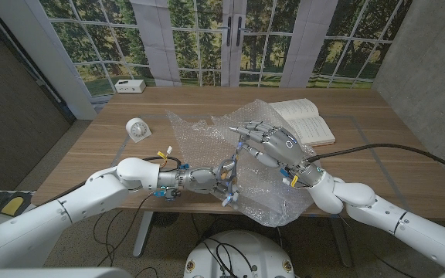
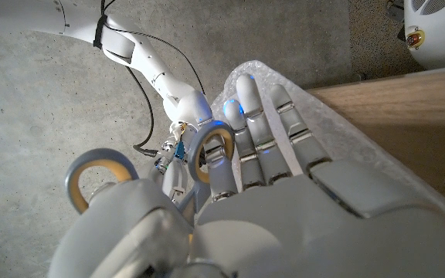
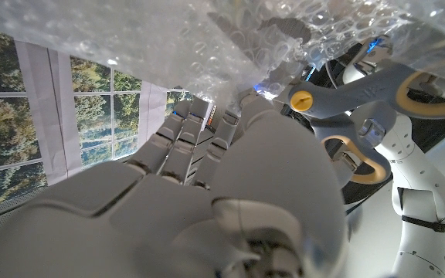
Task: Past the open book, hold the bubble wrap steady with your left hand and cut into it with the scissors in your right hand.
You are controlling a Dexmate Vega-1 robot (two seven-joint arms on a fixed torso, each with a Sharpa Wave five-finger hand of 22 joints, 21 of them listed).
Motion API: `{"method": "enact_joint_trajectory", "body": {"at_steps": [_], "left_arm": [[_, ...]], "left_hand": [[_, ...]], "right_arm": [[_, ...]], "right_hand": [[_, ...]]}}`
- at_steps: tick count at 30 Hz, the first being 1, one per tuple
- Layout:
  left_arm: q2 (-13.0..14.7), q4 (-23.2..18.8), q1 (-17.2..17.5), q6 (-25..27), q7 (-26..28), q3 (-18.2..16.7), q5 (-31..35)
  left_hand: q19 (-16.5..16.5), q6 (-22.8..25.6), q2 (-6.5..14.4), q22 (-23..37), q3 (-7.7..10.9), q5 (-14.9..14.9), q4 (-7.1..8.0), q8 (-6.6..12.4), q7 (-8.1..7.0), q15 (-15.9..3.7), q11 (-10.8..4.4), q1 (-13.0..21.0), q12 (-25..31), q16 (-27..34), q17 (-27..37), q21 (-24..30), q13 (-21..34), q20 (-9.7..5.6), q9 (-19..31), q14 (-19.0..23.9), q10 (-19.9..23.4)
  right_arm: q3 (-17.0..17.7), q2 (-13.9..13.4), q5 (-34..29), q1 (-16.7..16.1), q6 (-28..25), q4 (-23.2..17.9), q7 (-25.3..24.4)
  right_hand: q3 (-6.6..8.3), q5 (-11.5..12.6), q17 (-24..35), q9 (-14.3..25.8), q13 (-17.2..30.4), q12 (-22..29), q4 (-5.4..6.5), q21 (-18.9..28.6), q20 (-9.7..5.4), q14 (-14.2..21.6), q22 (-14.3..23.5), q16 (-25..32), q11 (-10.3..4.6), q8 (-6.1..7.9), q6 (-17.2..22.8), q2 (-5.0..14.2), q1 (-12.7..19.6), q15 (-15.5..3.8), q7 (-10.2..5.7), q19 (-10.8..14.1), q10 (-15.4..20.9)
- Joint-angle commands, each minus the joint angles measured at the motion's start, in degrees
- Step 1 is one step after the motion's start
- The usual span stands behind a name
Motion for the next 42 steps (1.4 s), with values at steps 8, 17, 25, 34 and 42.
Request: {"method": "enact_joint_trajectory", "body": {"at_steps": [8, 17, 25, 34, 42], "left_arm": [[-0.3, 0.3, 1.0, -1.3, 0.6, -0.4, -0.6], [-0.4, 0.2, 1.1, -1.7, 0.7, -0.5, -0.5], [-0.4, -0.3, 0.5, -1.0, 0.2, 0.1, 0.1], [-0.5, -0.5, 0.3, -1.0, 0.5, 0.3, 0.7], [-0.6, -0.2, 0.9, -1.4, 1.0, 0.1, 0.1]], "left_hand": [[0.1, 5.1, 0.2, 0.2, 0.0, -0.1, -0.13, -0.2, 4.54, -0.07, -0.32, 0.8, -0.2, 0.1, 0.1, -0.3, 0.2, -0.03, 0.2, -0.1, 0.2], [0.1, 5.2, 0.3, 0.2, 0.0, -0.1, -0.1, -0.28, 4.55, -0.05, -0.43, 0.9, -0.2, 0.1, 0.1, -0.4, 0.5, -0.06, 0.3, -0.2, 0.1], [0.3, 5.3, 1.0, 0.2, 0.29, -0.2, -0.08, -0.48, 4.46, -0.34, -0.49, 1.3, -0.2, 0.2, 0.0, -0.4, 0.6, -0.06, 0.1, 0.2, 0.3], [0.9, 6.1, 9.5, 0.4, 5.68, -2.5, -2.66, -0.49, 4.13, -0.95, -1.1, 10.5, -0.4, 0.9, -0.5, -0.1, 0.4, -0.28, 0.4, 0.9, 0.9], [1.2, 6.8, 12.4, 0.6, 8.29, -5.5, -4.75, -0.43, 4.0, -1.06, -1.58, 15.5, -0.1, 1.2, -0.4, 0.2, 0.8, -0.44, 0.3, 1.1, 1.5]], "right_arm": [[0.5, -0.6, 0.1, -1.0, 1.0, -1.7, 0.7], [0.7, -0.7, 0.6, -1.6, 1.9, -2.1, 1.9], [2.0, -0.4, 1.7, -2.5, 1.0, -2.5, 1.5], [2.4, -0.2, 1.2, -2.8, 0.6, -2.7, 1.3], [2.3, -0.5, 0.6, -3.0, 1.0, -3.2, 1.0]], "right_hand": [[0.02, 0.2, 0.5, 0.2, 0.0, 0.2, 0.35, 0.4, -2.91, 0.5, 0.1, -0.3, -0.09, 0.51, 0.9, -0.12, 0.5, -11.0, -0.19, 0.7, 0.4], [-0.02, 0.2, 0.7, 0.2, -0.3, 0.2, 0.32, 0.5, -2.95, 0.7, 0.0, -0.3, -0.09, 0.53, 1.2, -0.18, 0.5, -11.0, -0.24, 0.8, 0.5], [-0.03, 0.2, 0.7, 0.2, -0.3, 0.3, 0.31, 0.5, -2.93, 0.8, 0.0, -0.4, -0.09, 0.52, 1.2, -0.19, 0.5, -11.0, -0.25, 0.8, 0.6], [0.0, 0.3, 0.8, 0.2, -0.4, 0.3, 0.31, 0.5, -2.9, 0.9, 0.0, -0.4, -0.09, 0.5, 1.3, -0.12, 0.6, -11.01, -0.28, 0.8, 0.5], [0.01, 0.3, 1.0, 0.3, -0.3, 0.4, 0.29, 0.5, -2.9, 1.0, 0.0, -0.6, -0.07, 0.54, 1.6, -0.12, 0.7, -11.01, -0.28, 0.8, 0.5]]}}
